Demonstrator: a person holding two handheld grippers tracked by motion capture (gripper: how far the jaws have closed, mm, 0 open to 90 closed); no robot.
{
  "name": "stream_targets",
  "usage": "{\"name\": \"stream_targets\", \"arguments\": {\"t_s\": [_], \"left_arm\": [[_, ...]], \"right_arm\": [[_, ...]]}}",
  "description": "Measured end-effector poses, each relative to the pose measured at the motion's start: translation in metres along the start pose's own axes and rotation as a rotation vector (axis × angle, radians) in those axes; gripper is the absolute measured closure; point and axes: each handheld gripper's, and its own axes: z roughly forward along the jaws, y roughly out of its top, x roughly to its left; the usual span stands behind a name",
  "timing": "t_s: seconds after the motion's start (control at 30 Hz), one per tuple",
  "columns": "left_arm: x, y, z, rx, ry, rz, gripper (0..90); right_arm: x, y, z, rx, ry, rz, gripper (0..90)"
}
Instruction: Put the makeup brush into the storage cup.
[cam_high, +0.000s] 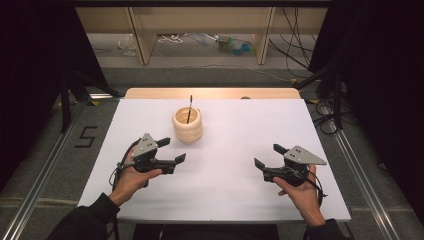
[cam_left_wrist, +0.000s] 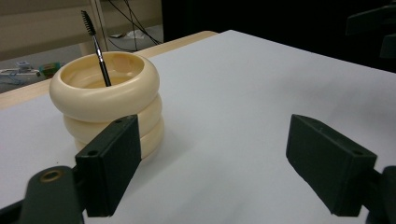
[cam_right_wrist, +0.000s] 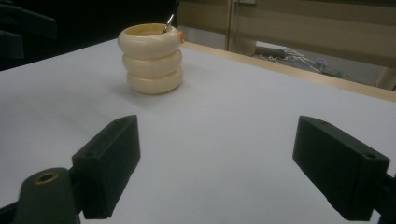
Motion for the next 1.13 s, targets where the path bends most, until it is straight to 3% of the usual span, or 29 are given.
{"name": "stream_targets", "arguments": {"t_s": [0.23, 0.3, 1.13], "left_arm": [[-0.0011, -0.0015, 0.0006, 0.002, 0.001, -0.006, 18.0], [-0.0009, -0.0015, 0.0006, 0.003, 0.0, -0.003, 18.0], [0.0006, -0.0015, 0.0016, -0.006, 0.004, -0.017, 18.1]], "right_arm": [[-0.0009, 0.0, 0.0004, -0.008, -0.005, -0.02, 15.9], [0.0002, 0.0003, -0.001, 0.018, 0.0, -0.004, 15.9], [0.0005, -0.0004, 0.0004, 0.003, 0.006, -0.003, 15.9]]}}
